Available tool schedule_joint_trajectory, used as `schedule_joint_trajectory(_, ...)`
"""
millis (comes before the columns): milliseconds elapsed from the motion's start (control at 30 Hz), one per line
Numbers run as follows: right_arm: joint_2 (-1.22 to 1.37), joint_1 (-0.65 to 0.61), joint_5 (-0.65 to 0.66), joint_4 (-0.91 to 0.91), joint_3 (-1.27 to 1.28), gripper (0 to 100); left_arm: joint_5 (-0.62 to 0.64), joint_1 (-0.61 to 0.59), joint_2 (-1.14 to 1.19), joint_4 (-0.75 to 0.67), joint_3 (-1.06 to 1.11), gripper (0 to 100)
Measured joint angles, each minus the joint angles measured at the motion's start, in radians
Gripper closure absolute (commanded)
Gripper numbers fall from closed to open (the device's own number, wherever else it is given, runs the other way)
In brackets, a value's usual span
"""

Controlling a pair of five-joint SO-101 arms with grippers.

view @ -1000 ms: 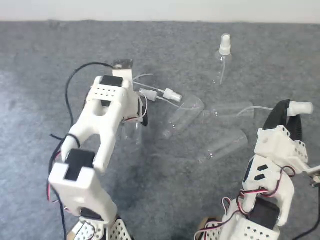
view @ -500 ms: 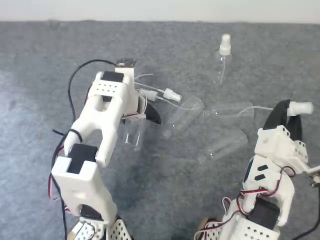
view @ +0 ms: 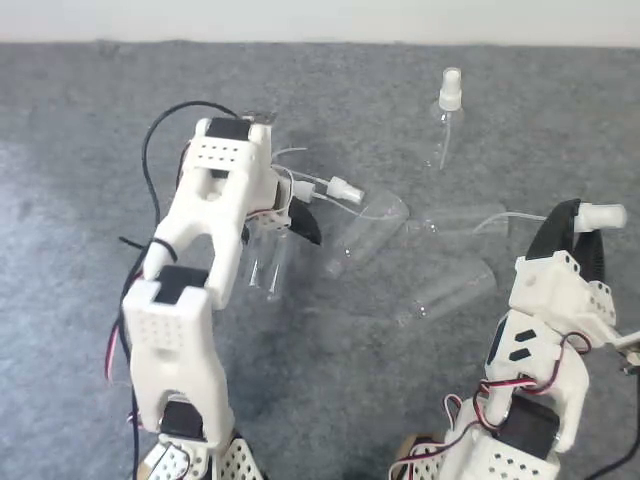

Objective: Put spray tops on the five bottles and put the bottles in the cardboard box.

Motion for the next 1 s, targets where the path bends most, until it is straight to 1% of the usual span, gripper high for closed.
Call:
schedule_joint_trajectory(133,0.000,0.000,0.000,0.000,0.000,99.3,0.002,0.003,0.081,0.015,-0.107,60)
schedule_joint_trajectory(367,0.000,0.000,0.000,0.000,0.000,99.3,0.002,0.003,0.121,0.015,-0.132,61)
schedule_joint_trajectory(433,0.000,0.000,0.000,0.000,0.000,99.3,0.002,0.002,0.140,0.015,-0.132,65)
schedule_joint_trajectory(600,0.000,0.000,0.000,0.000,0.000,99.3,0.000,0.002,0.176,0.002,-0.132,86)
schedule_joint_trajectory(667,0.000,0.000,0.000,0.000,0.000,99.3,-0.002,0.000,0.181,-0.006,-0.132,91)
schedule_joint_trajectory(833,0.000,0.000,0.000,0.000,0.000,99.3,0.000,-0.002,0.181,-0.011,-0.161,91)
schedule_joint_trajectory(1000,0.000,0.000,0.000,0.000,0.000,99.3,0.002,0.000,0.183,0.015,-0.213,91)
